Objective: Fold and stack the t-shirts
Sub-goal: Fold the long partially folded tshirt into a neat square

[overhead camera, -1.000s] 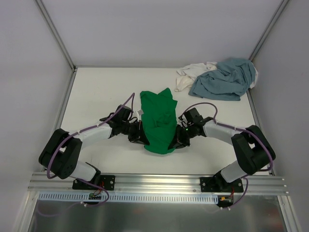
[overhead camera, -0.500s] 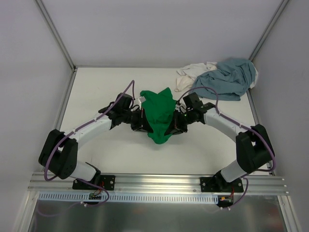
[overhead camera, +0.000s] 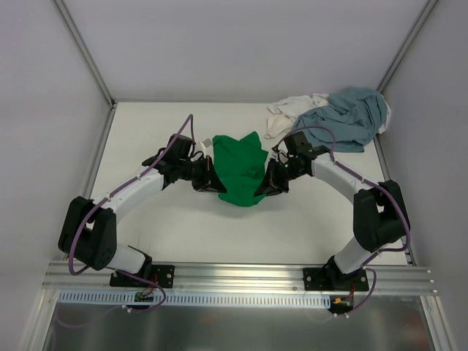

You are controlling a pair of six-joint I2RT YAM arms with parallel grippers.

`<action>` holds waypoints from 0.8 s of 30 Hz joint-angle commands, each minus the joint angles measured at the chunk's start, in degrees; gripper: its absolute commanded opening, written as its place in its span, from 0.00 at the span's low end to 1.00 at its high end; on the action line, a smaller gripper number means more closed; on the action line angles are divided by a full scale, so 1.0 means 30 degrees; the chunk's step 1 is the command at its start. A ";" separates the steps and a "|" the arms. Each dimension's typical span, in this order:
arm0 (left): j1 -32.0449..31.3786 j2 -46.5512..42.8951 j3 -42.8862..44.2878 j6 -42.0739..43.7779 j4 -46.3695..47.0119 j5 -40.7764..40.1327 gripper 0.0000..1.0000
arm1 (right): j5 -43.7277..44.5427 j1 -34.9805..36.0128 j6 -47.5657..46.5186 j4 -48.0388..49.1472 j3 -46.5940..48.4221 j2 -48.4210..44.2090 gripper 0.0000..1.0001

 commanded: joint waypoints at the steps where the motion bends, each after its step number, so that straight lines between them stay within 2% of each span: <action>1: 0.0202 0.0060 0.0655 0.0371 -0.0292 0.0716 0.00 | -0.0647 -0.0063 -0.0449 -0.0755 0.0928 0.0196 0.00; 24: 0.0202 -0.1260 -0.0079 0.2655 -0.0291 -0.0660 0.00 | 0.0612 -0.0063 -0.2441 -0.2074 0.1895 -0.0712 0.00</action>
